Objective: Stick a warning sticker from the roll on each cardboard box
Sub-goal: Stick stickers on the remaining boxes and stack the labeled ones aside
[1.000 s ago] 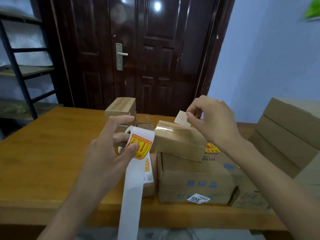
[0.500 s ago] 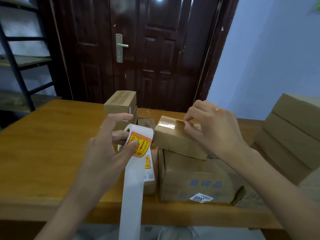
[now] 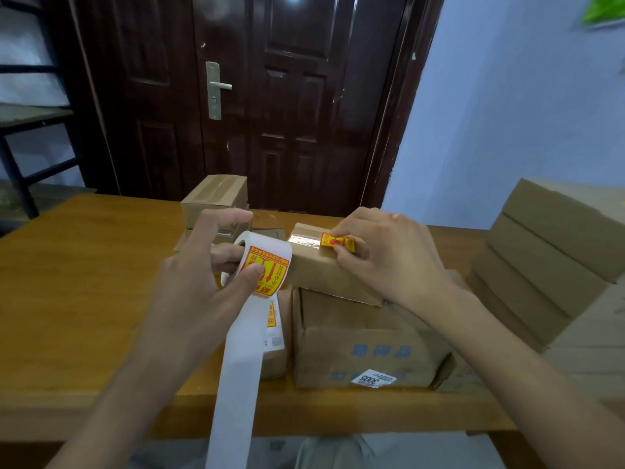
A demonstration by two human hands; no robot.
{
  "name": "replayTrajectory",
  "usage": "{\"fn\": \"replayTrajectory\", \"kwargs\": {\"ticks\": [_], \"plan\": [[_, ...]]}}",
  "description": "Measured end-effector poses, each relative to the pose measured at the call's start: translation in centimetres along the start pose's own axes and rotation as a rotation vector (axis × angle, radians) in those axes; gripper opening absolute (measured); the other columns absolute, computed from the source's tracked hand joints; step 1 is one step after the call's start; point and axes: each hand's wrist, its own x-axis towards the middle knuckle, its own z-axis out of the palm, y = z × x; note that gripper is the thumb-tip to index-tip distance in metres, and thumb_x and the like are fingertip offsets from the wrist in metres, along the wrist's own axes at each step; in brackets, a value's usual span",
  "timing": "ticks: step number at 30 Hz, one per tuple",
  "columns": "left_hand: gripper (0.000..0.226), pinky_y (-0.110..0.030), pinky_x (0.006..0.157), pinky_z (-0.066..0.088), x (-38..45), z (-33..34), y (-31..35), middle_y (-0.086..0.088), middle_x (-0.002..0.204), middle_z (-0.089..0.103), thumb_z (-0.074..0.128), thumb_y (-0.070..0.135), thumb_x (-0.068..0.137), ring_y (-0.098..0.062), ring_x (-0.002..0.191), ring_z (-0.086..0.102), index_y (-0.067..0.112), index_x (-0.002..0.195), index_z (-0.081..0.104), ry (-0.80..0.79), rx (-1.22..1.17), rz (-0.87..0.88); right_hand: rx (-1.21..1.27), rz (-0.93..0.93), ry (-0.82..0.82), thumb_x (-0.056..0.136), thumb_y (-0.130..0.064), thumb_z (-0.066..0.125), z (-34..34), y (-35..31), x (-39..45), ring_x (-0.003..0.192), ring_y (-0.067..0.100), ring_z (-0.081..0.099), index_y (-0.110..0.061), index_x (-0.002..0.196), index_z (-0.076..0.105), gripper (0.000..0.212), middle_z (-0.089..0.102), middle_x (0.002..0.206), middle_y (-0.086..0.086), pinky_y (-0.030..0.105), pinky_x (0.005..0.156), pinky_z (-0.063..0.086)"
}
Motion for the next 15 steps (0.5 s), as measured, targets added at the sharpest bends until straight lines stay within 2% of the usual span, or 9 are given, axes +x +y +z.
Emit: {"fn": "replayTrajectory", "kwargs": {"ticks": [6,9,15], "plan": [[0.056,0.005,0.057,0.042,0.2,0.2,0.2,0.032,0.099,0.060,0.073,0.039,0.082,0.017,0.083,0.063,0.049,0.129,0.044,0.003,-0.014,-0.002,0.109,0.068,-0.077,0.098,-0.045,0.065,0.3,0.4,0.3,0.103,0.006,0.062,-0.037,0.109,0.080,0.021,0.070,0.114,-0.019,0.033,0.079,0.060],[0.056,0.004,0.057,0.043,0.0,0.2,0.1,0.029,0.100,0.061,0.068,0.045,0.078,0.014,0.085,0.063,0.050,0.128,0.044,0.005,-0.031,-0.010,0.175,0.093,-0.073,0.099,-0.049,0.063,0.3,0.5,0.1,0.108,0.006,0.058,-0.036,0.106,0.080,0.022,0.068,0.116,-0.017,0.036,0.079,0.059],[0.057,0.001,0.060,0.048,-0.3,-0.2,-0.5,0.027,0.101,0.065,0.068,0.045,0.078,0.010,0.088,0.067,0.047,0.131,0.046,0.001,-0.042,-0.022,0.187,0.043,-0.097,0.102,-0.055,0.055,0.6,1.0,-1.4,0.120,0.002,0.054,-0.037,0.122,0.075,0.034,0.063,0.133,-0.018,0.037,0.089,0.058]]}}
